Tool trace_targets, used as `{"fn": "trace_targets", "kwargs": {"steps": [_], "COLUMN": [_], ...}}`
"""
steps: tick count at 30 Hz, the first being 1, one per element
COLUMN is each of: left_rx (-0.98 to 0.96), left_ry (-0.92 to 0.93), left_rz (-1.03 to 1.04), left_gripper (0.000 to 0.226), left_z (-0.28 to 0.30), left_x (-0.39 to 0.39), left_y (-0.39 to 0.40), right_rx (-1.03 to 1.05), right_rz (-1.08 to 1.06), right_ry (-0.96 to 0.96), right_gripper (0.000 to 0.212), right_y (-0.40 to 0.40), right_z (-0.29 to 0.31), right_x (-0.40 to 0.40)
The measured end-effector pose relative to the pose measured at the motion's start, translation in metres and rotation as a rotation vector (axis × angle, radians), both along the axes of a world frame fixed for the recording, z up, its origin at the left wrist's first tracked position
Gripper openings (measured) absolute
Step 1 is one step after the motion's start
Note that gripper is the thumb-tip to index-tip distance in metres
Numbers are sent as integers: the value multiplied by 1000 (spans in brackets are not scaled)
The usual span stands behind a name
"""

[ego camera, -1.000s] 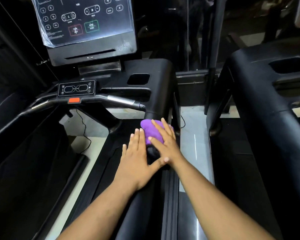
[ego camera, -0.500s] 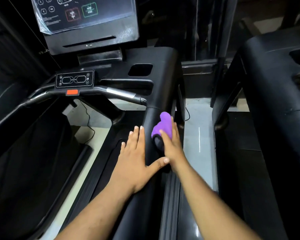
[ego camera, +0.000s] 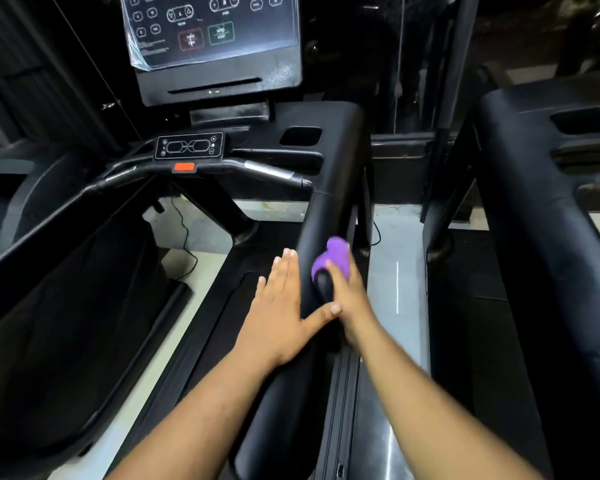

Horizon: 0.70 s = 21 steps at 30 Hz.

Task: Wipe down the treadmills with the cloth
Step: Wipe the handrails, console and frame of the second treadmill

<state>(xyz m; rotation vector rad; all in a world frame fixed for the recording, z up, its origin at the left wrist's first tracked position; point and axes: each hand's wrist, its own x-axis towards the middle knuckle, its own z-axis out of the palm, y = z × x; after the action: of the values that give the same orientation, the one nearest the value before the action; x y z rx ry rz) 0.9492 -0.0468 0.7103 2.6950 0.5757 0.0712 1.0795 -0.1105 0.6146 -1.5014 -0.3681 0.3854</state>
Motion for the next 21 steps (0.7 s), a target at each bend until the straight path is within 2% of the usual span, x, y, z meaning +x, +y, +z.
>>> {"fn": "trace_targets", "kwargs": {"steps": [2,4,8,10,12,15,17,21], "left_rx": [-17,-20,-42,-119,-153,-182,-274,-410], "left_ry": [-1,-8,-32,-86,-118,-144,-169,-139], "left_rz": [12,26,-4,15,25,39,79,100], "left_gripper": [134,132,128,123,123,132,135,129], "left_z": [2,-1,-4,-6,-9,-11,-9,-11], "left_x": [-24,-41,-95,-112,-131,-158,-175,-198], "left_y": [-9,-18,-33,-38,-44,-52,-56,-64], "right_rx": [-150,-236,-322,-333,-366,-438,-475,-401], "right_rz": [-88,-76,94,137,171,91,89,185], "right_ry": [26,-41,-353,-438,-416,-259,-270,-344], "right_gripper": [89,76,66,68,67,61,62,63], "right_y": [14,16,-36,-55,-51,-33,-39,-92], "right_z": [33,49,45,36,44,62,62,40], "right_x": [29,31,-101,-133,-120,-104,-129,-205]}}
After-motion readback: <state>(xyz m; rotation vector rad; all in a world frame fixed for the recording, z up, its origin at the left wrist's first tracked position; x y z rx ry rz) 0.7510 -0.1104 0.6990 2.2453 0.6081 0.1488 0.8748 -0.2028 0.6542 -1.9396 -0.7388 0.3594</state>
